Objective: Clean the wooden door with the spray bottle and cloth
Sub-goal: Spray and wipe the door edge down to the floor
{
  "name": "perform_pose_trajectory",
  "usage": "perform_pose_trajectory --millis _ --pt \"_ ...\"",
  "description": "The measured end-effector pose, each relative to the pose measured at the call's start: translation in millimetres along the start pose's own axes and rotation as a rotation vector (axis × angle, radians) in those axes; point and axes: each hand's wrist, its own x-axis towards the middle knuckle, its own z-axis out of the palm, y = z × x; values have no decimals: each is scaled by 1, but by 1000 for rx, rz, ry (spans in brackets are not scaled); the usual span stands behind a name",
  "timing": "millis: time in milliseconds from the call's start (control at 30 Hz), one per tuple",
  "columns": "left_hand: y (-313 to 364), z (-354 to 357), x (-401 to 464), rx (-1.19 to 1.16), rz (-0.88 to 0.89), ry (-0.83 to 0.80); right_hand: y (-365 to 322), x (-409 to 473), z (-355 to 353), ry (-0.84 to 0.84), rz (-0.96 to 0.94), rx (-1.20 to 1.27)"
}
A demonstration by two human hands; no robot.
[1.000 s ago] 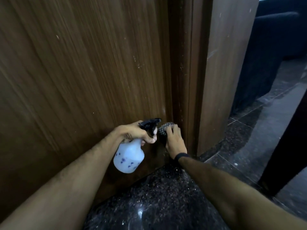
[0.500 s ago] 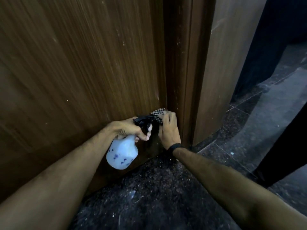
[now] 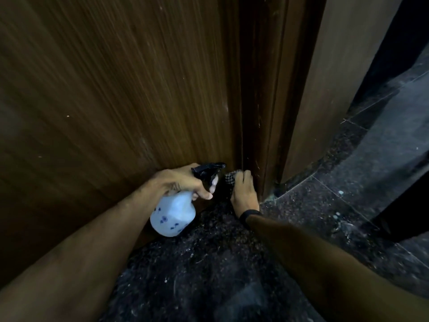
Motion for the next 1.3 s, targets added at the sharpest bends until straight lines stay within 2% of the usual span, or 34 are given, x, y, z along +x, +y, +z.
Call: perform_pose_trajectory --millis 67,167,267,400,533,633,700,800,900,1000,1067,1167,1233,1300 --pt "-4 3 3 -1 3 -1 5 -4 8 -88 65 -18" --pt "-8 5 1 17 12 -19 10 -6 9 -110 89 39" --pt "-11 9 -10 45 25 -30 9 -10 1 -94 -60 147" --pt "-13 14 -37 63 29 27 -35 -2 -22 10 -254 254" --pt "-28 32 -74 -16 122 228 -91 13 -53 195 -374 345" --pt "-41 41 -107 -250 204 512 -130 28 -81 340 -464 381" --pt "-50 45 -126 -437 234 643 -153 38 -93 413 -534 379" --pt "-68 50 -145 -550 254 740 -174 43 -99 437 -672 301" --pt "-82 58 -150 -531 245 836 -174 33 -83 312 -815 132" --pt "-92 65 -152 -492 241 923 -164 21 -52 212 -1237 -96" --pt "-91 64 -156 -504 257 955 -162 24 -44 141 -1349 -212" --pt "-86 58 -162 -546 306 1012 -176 29 -59 182 -1329 -250" --pt "-83 54 -167 -546 341 1035 -197 36 -79 204 -1193 -215" --pt "-84 49 -172 -535 369 1068 -225 47 -101 295 -1060 -54"
